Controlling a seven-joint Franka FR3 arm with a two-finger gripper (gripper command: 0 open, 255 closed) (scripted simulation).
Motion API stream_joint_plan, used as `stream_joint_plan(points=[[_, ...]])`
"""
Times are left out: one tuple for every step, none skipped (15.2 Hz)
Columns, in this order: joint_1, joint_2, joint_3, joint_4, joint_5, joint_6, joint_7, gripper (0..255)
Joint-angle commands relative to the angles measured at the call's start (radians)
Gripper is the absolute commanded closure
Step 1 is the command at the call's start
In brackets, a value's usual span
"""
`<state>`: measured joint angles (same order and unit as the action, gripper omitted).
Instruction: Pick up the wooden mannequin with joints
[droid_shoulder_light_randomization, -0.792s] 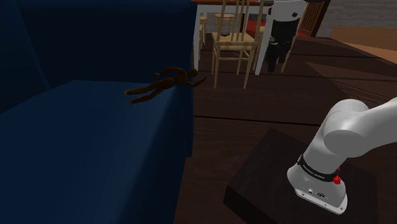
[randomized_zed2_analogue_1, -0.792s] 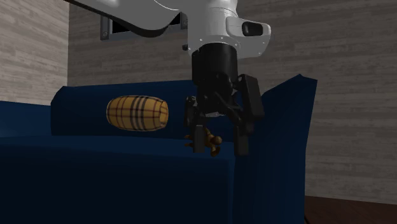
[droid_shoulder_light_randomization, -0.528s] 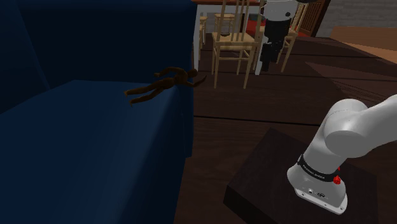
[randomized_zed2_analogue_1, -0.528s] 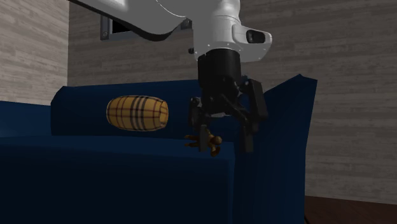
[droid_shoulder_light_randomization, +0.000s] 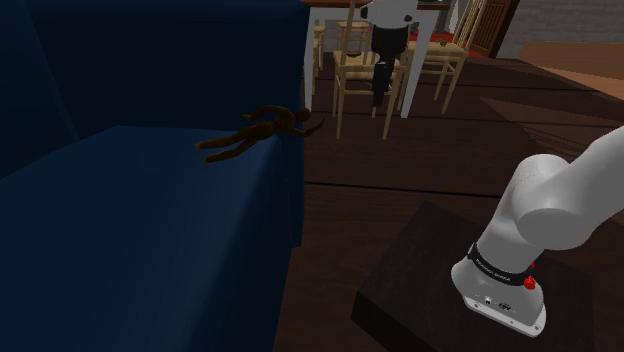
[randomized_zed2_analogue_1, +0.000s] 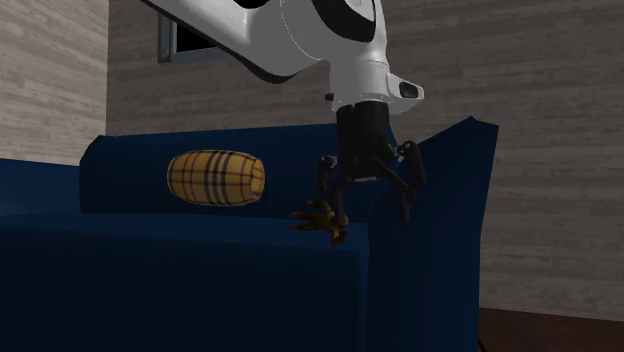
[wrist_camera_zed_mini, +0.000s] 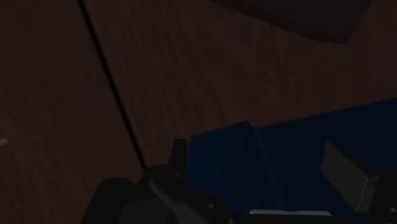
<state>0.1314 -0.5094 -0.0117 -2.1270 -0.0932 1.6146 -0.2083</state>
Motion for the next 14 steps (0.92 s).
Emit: stream_joint_plan(points=[[0.025,0.061,0.003,0.050,0.008,0.025,-0.053,0],[0.037,0.088,0.005,0.074,0.013,0.035,-0.078,0],[0.049,0.115,0.008,0.098,0.017,0.044,-0.103,0],[0.060,0.142,0.011,0.123,0.022,0.052,-0.128,0],[0.071,0.168,0.015,0.148,0.027,0.059,-0.153,0],[0.082,0.194,0.019,0.174,0.032,0.066,-0.178,0],[0.093,0.219,0.024,0.200,0.037,0.072,-0.202,0],[0.103,0.244,0.029,0.226,0.042,0.077,-0.226,0],[0.113,0.268,0.034,0.252,0.046,0.081,-0.250,0],[0.123,0.292,0.040,0.279,0.051,0.084,-0.274,0],[0.133,0.315,0.046,0.305,0.056,0.087,-0.298,0],[0.143,0.338,0.052,0.332,0.060,0.089,-0.321,0],[0.153,0.361,0.059,0.359,0.064,0.090,-0.344,0],[0.162,0.383,0.066,0.386,0.068,0.091,-0.367,0]])
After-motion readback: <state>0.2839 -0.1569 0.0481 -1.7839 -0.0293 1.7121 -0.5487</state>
